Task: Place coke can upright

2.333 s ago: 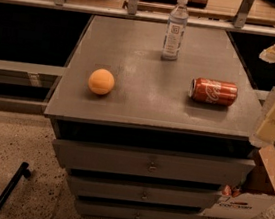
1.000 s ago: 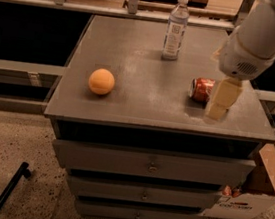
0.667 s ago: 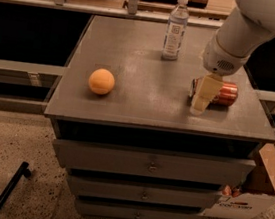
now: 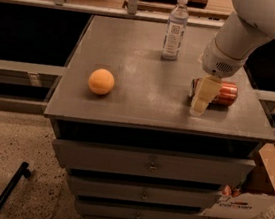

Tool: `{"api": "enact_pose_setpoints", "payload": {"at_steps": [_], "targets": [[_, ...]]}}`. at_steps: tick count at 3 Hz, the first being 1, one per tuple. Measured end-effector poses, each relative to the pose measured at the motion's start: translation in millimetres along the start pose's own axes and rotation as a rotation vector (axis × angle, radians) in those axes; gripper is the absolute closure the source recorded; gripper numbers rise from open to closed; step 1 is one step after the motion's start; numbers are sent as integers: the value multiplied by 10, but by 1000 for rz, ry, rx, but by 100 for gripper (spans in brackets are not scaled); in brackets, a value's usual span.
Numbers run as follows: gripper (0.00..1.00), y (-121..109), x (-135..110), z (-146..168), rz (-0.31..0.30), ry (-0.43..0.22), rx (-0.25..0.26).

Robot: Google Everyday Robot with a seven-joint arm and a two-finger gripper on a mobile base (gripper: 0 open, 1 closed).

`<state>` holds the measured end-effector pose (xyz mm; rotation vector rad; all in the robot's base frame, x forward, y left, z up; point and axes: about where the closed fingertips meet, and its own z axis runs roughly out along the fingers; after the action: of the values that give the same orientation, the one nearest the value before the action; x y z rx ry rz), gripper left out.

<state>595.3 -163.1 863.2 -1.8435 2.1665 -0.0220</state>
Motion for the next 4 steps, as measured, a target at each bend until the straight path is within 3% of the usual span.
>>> {"api": "enact_pose_setpoints", "payload": {"at_steps": [1,4], "targets": [[0,188,296,63,28,-24,-15],[0,-165,190,578,40,-15,-39]]}}
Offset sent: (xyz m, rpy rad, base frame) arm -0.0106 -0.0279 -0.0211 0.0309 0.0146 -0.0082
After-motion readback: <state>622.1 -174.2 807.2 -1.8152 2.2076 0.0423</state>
